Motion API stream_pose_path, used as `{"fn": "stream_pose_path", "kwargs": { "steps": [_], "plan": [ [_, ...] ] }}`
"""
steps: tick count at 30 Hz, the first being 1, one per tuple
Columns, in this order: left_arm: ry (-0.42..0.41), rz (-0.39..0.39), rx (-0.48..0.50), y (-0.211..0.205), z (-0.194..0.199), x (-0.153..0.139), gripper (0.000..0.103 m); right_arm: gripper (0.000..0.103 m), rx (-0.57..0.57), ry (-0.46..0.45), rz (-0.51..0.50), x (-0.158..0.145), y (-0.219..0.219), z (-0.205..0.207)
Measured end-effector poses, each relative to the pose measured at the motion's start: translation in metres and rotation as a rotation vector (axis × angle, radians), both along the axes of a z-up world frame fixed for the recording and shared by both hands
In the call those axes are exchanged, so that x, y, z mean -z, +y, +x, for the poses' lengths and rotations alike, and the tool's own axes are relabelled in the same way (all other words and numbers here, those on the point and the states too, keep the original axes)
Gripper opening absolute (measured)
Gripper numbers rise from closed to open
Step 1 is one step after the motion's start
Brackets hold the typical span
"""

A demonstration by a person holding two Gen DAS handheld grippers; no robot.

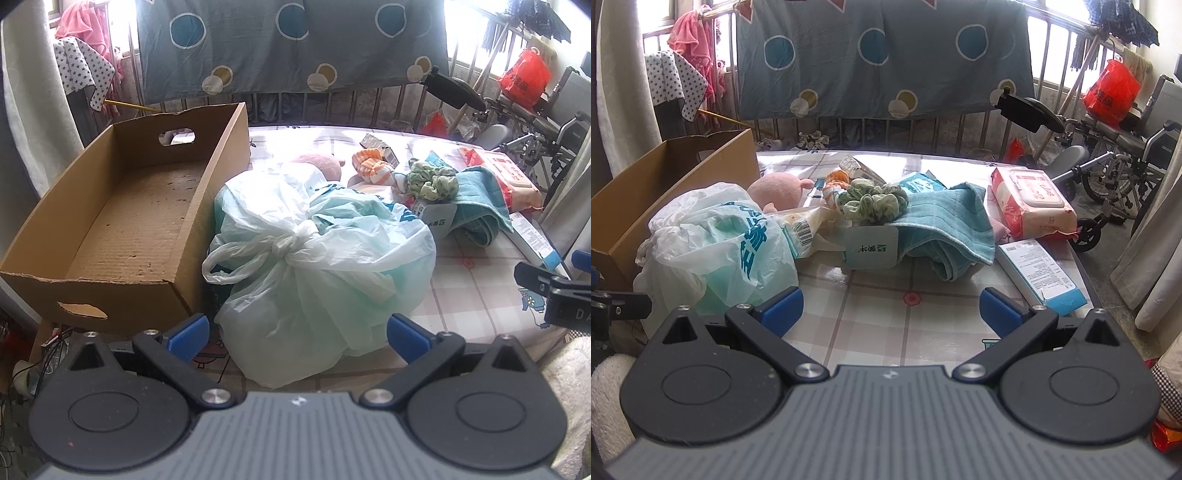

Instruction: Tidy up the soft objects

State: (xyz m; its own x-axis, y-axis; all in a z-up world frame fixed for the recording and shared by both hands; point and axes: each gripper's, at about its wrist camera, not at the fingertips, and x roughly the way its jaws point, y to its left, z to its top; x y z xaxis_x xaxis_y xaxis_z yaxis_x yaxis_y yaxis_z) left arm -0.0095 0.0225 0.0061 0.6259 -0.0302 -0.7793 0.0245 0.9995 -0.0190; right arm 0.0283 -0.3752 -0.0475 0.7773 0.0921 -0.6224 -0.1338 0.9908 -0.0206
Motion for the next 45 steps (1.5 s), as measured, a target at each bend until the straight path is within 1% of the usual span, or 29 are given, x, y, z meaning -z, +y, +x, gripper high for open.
{"fn": "stream_pose_path", "kwargs": {
  "steps": [45],
  "plan": [
    [0.002,0.0,-0.002,-0.0008,0.0002,0.0007,0.103,0.102,-0.013,0.006,0.009,0.0037,0.0018,0.0017]
  ]
}}
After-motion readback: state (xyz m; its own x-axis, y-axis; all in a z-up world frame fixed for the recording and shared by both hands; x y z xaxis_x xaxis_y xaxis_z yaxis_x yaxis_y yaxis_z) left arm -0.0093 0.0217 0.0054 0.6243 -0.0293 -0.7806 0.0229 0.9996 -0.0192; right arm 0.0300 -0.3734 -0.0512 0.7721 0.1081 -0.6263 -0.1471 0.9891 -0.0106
